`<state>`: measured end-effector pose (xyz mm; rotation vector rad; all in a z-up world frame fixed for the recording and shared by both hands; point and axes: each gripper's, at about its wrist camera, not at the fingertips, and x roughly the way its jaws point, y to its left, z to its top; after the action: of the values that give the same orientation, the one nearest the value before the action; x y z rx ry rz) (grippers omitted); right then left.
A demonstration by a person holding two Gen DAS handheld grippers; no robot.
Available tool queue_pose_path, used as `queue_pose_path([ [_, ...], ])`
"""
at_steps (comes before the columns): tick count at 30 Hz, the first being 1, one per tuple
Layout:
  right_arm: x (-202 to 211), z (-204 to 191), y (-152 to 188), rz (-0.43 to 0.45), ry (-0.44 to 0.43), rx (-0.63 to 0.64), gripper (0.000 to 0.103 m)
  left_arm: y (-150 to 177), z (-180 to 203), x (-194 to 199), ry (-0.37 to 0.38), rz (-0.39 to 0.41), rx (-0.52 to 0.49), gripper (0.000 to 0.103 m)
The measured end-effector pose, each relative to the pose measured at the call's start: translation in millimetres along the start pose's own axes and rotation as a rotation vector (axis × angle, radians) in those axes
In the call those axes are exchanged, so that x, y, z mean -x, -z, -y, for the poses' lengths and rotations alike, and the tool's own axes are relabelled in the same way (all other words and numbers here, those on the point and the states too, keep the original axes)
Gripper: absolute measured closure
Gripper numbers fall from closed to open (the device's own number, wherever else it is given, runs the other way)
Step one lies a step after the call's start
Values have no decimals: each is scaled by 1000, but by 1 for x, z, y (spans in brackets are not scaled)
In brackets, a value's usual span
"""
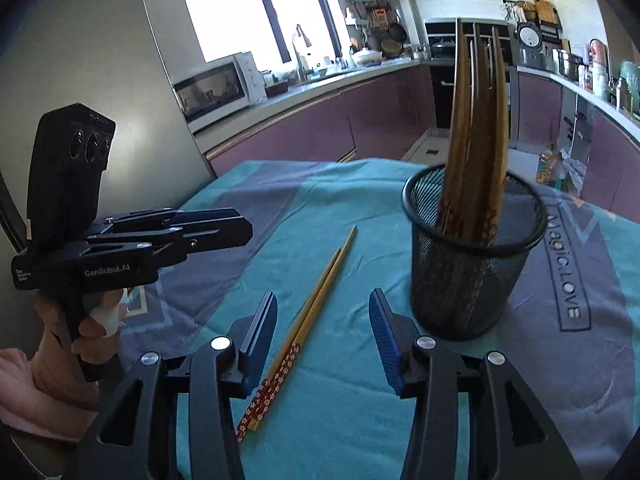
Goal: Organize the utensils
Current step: 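Move both open tools back over the last two chopsticks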
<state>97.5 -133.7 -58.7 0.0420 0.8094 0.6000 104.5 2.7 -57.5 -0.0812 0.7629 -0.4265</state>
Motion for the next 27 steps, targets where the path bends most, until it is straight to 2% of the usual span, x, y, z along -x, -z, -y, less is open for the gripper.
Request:
queue_pose_path([
  [8, -31, -12, 15, -89, 10, 4, 57, 26, -8, -13, -20, -54, 34, 66],
  [27, -35, -16, 19, -101, 82, 29, 60, 32, 9, -31, 0, -107, 8, 66],
])
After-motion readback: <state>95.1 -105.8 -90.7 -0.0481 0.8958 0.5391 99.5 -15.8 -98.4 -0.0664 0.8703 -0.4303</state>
